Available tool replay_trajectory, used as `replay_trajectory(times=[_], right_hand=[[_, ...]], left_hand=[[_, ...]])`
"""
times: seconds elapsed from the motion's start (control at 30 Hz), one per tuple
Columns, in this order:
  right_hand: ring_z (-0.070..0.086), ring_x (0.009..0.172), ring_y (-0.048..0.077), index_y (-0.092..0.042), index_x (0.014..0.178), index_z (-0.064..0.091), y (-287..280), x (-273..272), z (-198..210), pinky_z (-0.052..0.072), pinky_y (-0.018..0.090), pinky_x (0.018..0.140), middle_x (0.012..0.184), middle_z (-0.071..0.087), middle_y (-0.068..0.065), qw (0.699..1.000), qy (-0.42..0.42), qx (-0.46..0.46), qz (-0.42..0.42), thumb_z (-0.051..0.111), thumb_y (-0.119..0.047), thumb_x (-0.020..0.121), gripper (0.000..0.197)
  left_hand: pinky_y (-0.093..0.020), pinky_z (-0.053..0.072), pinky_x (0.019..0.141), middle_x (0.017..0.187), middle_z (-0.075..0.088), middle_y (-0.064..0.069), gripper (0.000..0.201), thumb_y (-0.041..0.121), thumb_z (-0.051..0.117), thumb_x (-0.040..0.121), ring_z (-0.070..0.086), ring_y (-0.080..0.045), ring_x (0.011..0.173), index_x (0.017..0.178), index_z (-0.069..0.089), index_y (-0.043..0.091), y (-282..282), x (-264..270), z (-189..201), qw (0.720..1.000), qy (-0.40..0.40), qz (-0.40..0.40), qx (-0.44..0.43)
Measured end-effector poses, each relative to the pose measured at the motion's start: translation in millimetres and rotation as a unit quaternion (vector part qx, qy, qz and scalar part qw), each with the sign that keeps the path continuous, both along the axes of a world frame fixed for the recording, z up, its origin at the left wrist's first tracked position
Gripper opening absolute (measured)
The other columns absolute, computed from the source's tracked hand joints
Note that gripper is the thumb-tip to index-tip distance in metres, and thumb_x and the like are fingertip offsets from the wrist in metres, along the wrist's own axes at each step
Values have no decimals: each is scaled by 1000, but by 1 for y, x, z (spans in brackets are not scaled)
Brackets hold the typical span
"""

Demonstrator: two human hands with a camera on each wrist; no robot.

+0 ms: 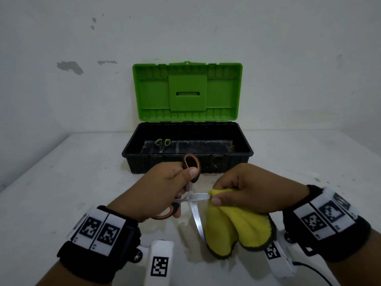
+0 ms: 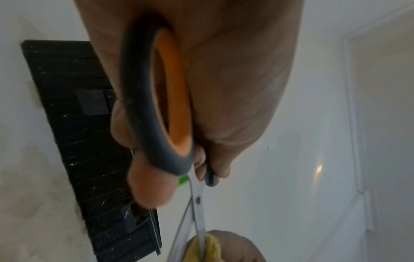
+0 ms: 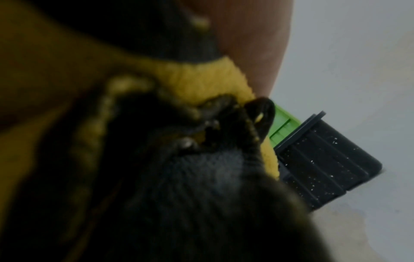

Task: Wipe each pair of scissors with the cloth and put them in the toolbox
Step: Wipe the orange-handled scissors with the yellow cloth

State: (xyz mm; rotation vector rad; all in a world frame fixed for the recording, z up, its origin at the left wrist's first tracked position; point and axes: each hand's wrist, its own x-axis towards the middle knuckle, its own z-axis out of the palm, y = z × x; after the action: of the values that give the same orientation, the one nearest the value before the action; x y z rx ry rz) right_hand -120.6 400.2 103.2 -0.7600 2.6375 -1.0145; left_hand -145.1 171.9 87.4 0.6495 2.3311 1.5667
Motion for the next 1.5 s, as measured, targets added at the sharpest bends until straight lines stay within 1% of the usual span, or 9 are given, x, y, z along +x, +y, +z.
replay_trajectory(times=[0.3, 0.5, 0.63, 0.87, 0.97, 1.03, 1.13, 1.33, 1.5], right_hand=[[72, 77, 11, -20, 91, 80, 28, 3, 3, 60, 34, 74, 86, 77, -6, 998, -21, -1, -52, 69, -32, 88, 16], [72, 75, 7, -25, 86, 79, 68, 0, 3, 59, 25, 72, 84, 76, -7, 989, -30, 35, -142, 64, -40, 88, 21], [66, 77, -1, -32, 88, 74, 79, -11, -18, 53, 15, 68, 85, 72, -12, 972, -17, 176, -155, 57, -46, 93, 23], [57, 110, 7, -32, 121, 62, 72, -18, -38, 44, 27, 99, 124, 62, -12, 936, 48, 281, -209, 41, -60, 94, 44], [55, 112, 8, -34, 117, 63, 53, -8, -31, 45, 36, 98, 118, 61, -15, 931, 205, 211, -219, 26, -76, 86, 64], [54, 102, -1, -37, 109, 64, 26, 4, -20, 46, 25, 89, 107, 61, -21, 940, 222, 150, -211, 32, -73, 86, 53], [60, 82, -3, -36, 94, 67, -13, 17, -9, 46, 17, 70, 88, 66, -17, 970, 117, 37, -212, 48, -64, 87, 35], [62, 53, 17, -13, 77, 67, -49, 16, -19, 47, 27, 51, 75, 71, 4, 952, -47, -199, -229, 58, -38, 96, 32], [41, 42, 14, 2, 83, 66, -51, 18, -26, 33, 22, 42, 63, 56, 8, 893, -130, -361, -236, 57, -23, 97, 30]], left_hand=[[-26, 48, 47, 55, 45, -1, 44, 33, 47, 101, 56, -32, 47, 62, 50, 13, 0, -1, -4, 999, 9, 35, 16], [-25, 42, 42, 54, 44, -4, 39, 32, 46, 102, 54, -27, 42, 73, 52, 7, -22, -16, -8, 963, -47, 219, 149], [-29, 44, 50, 53, 50, -5, 31, 26, 48, 100, 60, -31, 44, 79, 58, 4, -23, -23, -13, 929, -76, 282, 226], [-38, 46, 64, 54, 56, -3, 24, 24, 48, 100, 68, -34, 59, 85, 60, 9, -8, -16, -11, 887, -134, 318, 306], [-39, 52, 66, 59, 61, -5, 23, 24, 49, 100, 70, -37, 68, 85, 60, 11, 4, -13, -8, 873, -169, 311, 336], [-44, 54, 73, 66, 64, -7, 20, 25, 51, 99, 72, -43, 81, 87, 60, 11, 12, -12, -8, 863, -192, 295, 361], [-51, 57, 83, 78, 65, -14, 17, 23, 53, 97, 69, -48, 96, 97, 61, 8, 24, -10, -5, 849, -224, 266, 398], [-33, 59, 56, 85, 67, -17, 15, 16, 52, 98, 73, -23, 66, 103, 61, 6, 31, -2, -3, 814, -258, 233, 466], [-37, 58, 69, 97, 73, -16, 15, 11, 56, 95, 75, -28, 89, 104, 67, 4, 13, -1, -10, 865, -198, 230, 401]])
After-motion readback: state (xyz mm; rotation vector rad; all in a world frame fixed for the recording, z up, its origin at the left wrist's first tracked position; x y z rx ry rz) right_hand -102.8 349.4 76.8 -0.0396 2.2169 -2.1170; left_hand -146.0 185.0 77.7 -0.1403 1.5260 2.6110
